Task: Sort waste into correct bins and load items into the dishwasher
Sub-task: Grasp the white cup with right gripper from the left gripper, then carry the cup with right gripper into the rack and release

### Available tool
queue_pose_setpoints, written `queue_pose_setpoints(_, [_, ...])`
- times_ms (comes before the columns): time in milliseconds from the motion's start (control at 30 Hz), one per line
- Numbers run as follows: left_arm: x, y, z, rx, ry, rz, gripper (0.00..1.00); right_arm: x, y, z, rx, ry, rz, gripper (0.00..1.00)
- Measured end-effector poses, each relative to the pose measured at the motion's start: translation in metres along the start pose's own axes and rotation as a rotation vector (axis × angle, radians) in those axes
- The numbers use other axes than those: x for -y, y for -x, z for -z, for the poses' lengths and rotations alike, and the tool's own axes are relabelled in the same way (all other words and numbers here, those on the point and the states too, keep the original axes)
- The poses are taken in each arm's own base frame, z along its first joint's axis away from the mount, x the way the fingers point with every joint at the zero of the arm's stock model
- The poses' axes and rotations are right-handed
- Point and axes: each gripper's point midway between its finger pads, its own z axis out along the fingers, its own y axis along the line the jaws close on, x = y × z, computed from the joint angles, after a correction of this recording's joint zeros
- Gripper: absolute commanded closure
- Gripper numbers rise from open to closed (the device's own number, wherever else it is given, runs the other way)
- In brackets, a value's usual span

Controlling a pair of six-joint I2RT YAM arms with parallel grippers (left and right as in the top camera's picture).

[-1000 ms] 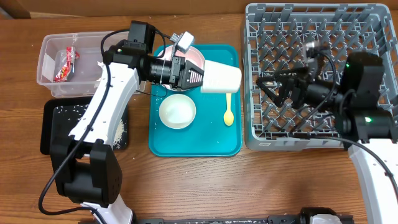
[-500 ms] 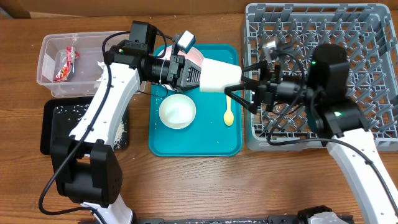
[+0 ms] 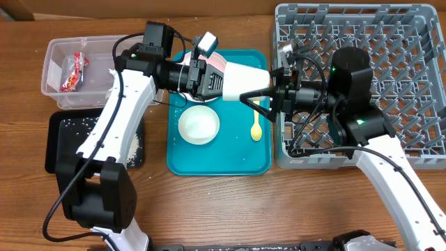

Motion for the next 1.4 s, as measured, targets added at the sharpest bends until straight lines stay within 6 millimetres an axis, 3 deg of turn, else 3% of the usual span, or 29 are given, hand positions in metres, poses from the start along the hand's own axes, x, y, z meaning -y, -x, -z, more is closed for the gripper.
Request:
queue_pose_setpoints(167, [0.001, -0.004, -0.008, -0.021, -0.005, 0.009, 0.96, -0.006, 0.003, -0.002, 0.006, 0.022, 0.022, 0.08])
queue_pose_setpoints(533, [0.001, -0.005, -0.009, -0.025, -0.006, 0.008, 0.96, 0.001, 0.005, 0.002, 0.017, -0.002, -0.007, 0.50])
queue_pose_setpoints(700, [0.001, -0.006, -0.010, -0.027, -0.006, 0.018, 0.76, 0.000, 0.005, 0.002, 0.014, 0.004, -0.005, 0.52])
queue_pose_setpoints(833, [0.001, -0.006, -0.010, -0.027, -0.006, 0.019, 0.74, 0.002, 0.003, 0.005, 0.009, 0.001, -0.018, 0.54])
queue_pose_setpoints(933, [0.000, -0.006, -0.010, -0.025, 0.003, 0.017, 0.73, 0.018, 0.001, 0.022, 0.010, -0.042, -0.087, 0.54])
queue_pose_setpoints(1067, [-0.004, -0.005, -0.010, -0.021, 0.026, 0.013, 0.73, 0.050, 0.002, 0.061, 0.053, -0.163, -0.198, 0.54])
queue_pose_setpoints(1200, [-0.017, -0.002, -0.009, -0.010, 0.102, 0.010, 0.72, 0.086, -0.019, 0.109, 0.064, -0.393, -0.403, 0.54])
queue_pose_setpoints(1300, [-0.032, 0.000, -0.007, 0.003, 0.184, 0.007, 0.70, 0.092, -0.034, 0.127, 0.021, -0.541, -0.481, 0.54])
queue_pose_setpoints(1400, [-0.050, 0.003, -0.003, 0.020, 0.295, 0.005, 0.68, 0.089, -0.034, 0.146, -0.028, -0.710, -0.488, 0.55])
